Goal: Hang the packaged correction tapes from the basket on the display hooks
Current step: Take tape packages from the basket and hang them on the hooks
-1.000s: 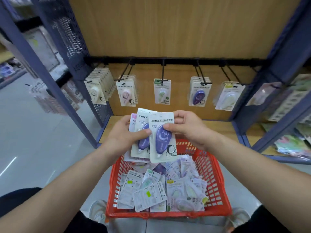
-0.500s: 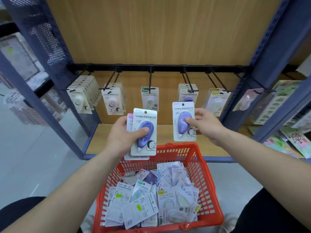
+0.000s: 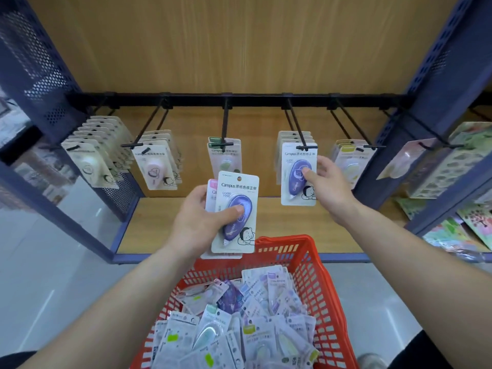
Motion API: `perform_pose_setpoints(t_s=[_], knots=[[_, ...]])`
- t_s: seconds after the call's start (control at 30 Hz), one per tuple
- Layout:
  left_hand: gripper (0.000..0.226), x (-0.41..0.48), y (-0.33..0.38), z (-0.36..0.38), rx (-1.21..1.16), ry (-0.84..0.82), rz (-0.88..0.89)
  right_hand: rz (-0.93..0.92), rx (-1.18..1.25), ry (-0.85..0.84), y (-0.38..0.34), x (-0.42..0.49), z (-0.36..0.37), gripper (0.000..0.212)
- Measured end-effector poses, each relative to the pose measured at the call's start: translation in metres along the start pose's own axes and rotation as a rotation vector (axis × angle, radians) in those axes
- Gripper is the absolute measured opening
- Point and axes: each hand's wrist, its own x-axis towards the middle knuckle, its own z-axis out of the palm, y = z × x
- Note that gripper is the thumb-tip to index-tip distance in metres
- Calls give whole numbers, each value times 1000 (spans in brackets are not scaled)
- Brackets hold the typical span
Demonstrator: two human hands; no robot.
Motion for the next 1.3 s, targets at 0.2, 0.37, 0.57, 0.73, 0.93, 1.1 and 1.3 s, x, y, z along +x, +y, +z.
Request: perform_pose_setpoints(t_s=[0.2,0.37,0.57,0.73,0.93,1.1,1.3], knots=[[40,4,1,9,-38,5,5,48,-214,98,2,6,4,46],[44,3,2,11,-73,21,5,27,-268,41,-15,-20,11,33],[58,5,-4,16,-86,32,13,117,32,-373,-31,-69,30,26],[51,2,-5,28,-81,-2,21,107,49,-465,-27,-74,24,26],[32,7,-9,23,32,38,32,122,101,-250,-20,-49,-1,13],[31,8,-10,19,46,29,10,97,43,-94,-11,-25,-23,19],[33,7,-13,19,86,5,11,80,37,-96,-7,-19,-21,18]])
